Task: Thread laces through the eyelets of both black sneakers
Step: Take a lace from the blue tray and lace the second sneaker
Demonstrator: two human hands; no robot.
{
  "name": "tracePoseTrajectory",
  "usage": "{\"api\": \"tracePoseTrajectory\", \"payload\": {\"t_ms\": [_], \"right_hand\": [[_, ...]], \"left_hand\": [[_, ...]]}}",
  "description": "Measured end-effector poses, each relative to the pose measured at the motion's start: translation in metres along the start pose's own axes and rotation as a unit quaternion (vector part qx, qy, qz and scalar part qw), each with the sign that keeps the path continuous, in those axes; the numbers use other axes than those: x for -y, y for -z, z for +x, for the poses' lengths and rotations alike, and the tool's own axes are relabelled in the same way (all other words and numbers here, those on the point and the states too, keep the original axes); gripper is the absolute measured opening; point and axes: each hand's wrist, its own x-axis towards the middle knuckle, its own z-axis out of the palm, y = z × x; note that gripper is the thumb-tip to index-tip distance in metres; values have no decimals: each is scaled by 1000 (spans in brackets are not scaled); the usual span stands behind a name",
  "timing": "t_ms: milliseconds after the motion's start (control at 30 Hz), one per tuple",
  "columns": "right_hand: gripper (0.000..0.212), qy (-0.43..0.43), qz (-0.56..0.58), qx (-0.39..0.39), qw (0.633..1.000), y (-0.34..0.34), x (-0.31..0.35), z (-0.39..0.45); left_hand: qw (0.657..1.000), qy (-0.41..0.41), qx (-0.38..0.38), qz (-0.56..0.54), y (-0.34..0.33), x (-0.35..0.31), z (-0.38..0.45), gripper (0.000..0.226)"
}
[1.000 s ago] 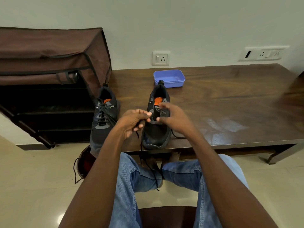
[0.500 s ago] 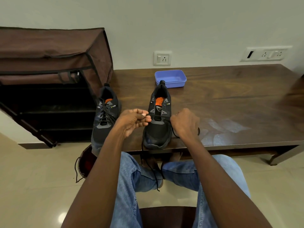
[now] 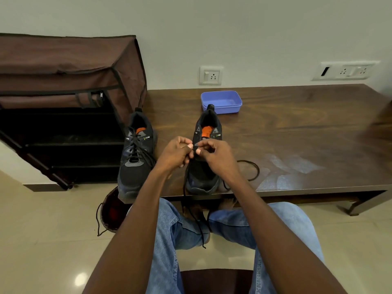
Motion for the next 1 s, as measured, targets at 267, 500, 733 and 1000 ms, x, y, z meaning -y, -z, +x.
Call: {"api": "tracePoseTrajectory", "payload": {"t_ms": [267,500,733,1000], "right_hand": [[14,-36,26,3,999,-5,-8,2],[20,15,-167,-94,981,-9,-8,6],[19,13,-246,-77,966,-15,-17,10],[24,-107,-49,-66,991,-18,-23,19]], "left_hand": [[999,-16,14,36,-9,-2,2,12],[993,-17,-108,44,-2,5,12,8],[993,25,-86,80,-9,12,15,20],[990,19,-105,89,-13,13,16,22]]}}
